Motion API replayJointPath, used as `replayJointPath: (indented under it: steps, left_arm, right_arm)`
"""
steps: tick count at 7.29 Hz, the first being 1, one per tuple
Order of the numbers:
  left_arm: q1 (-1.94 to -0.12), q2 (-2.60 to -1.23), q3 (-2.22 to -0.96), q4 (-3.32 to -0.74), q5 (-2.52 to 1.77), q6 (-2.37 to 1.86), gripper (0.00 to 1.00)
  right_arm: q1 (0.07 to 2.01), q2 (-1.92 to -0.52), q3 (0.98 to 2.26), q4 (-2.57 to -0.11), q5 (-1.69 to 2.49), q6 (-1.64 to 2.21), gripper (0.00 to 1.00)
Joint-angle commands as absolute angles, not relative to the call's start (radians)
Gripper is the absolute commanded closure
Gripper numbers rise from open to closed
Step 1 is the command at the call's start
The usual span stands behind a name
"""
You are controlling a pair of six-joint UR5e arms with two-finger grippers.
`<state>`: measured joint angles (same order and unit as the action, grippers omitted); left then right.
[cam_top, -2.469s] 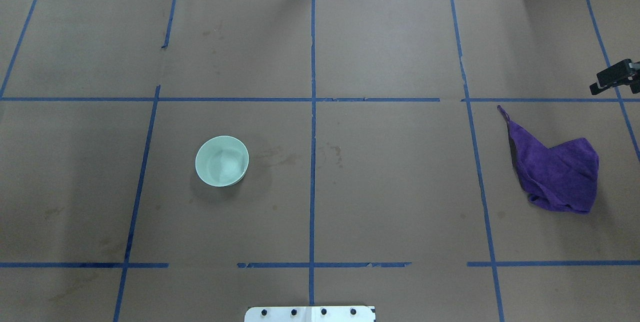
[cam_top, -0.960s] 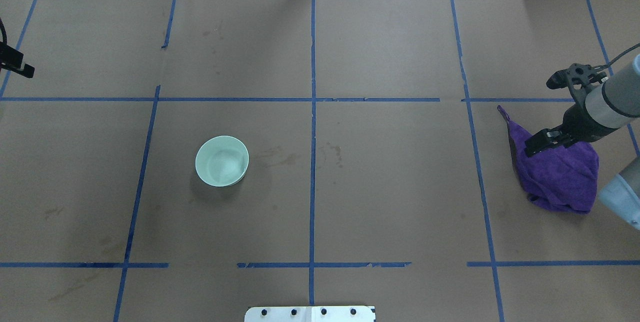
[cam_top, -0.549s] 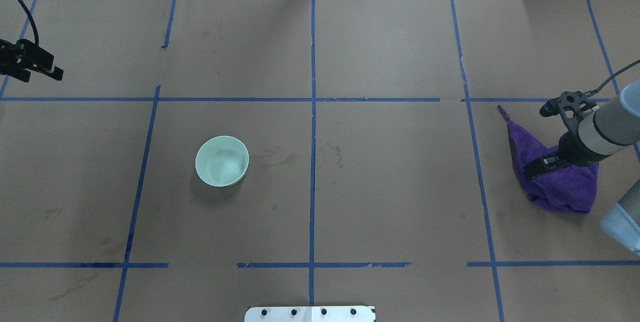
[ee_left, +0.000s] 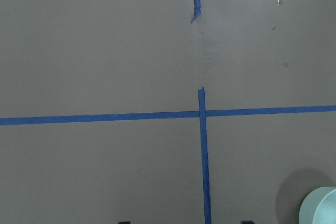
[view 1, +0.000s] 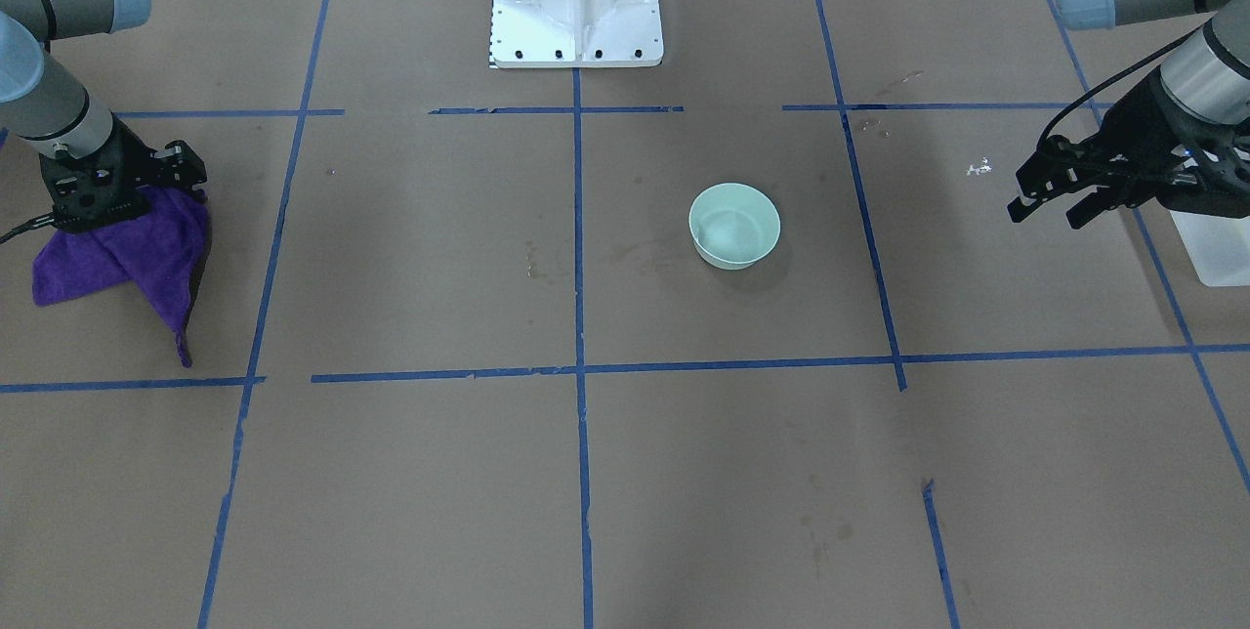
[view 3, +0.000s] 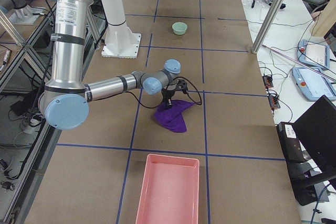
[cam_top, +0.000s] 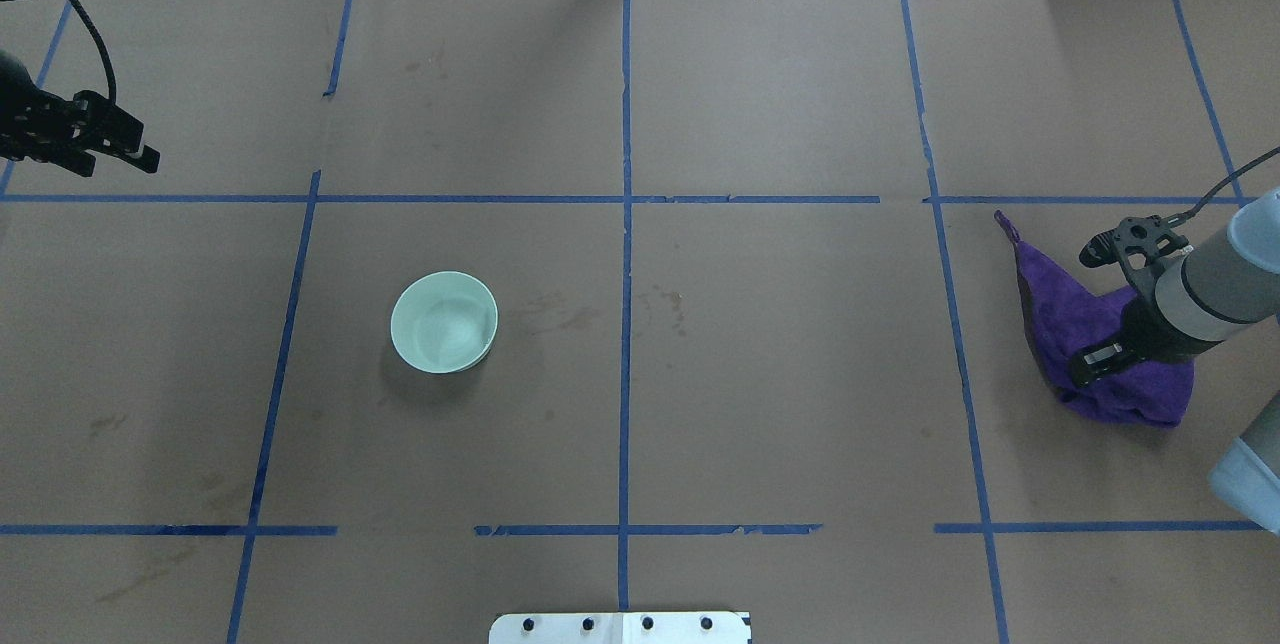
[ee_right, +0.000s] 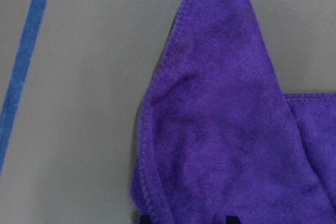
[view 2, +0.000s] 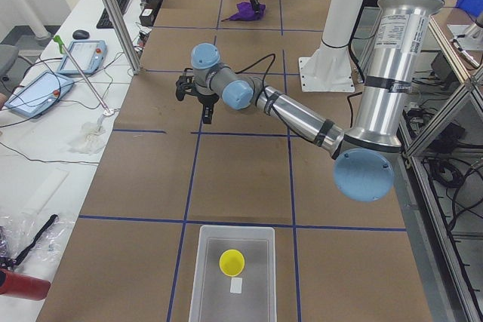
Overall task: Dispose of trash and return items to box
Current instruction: 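Pinch the purple cloth with the right gripper and lift it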
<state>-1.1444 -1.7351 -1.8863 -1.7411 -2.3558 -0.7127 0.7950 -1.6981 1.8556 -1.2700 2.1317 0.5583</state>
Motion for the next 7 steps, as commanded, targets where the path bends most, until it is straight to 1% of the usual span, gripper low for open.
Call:
replayJointPath:
  steps: [1,3,4,6,7]
  left_arm:
    - [-1.141,-1.738,-1.885,-1.741,-2.356,-0.715,0.24]
    - [-1.126,-1.749,-1.882,-1.741,-2.355,-0.744,0.24]
    - [-1.083,-1.775,-1.882,-1.741,-2.352,-0.796,0.24]
    - [-0.96,-1.805,-1.907,-1.741,-2.215,-0.926,0.24]
    - [-0.918,-1.812,-1.92,-1.741,-2.198,-0.966,0.24]
  right_arm:
    - [0.779,-1.704,1.855,-1.27,2.128,0.558,1.0]
    - [0.784,-1.706,1.864,-1.269,2.129,0.557,1.0]
    - [0.814,-1.703,1.877,-1.275,2.14,0.549,1.0]
    - [0.947,-1.703,1.942,-1.324,2.158,0.502,1.0]
    - [1.028,-1.701,1.966,-1.394,2.198,0.412,1.0]
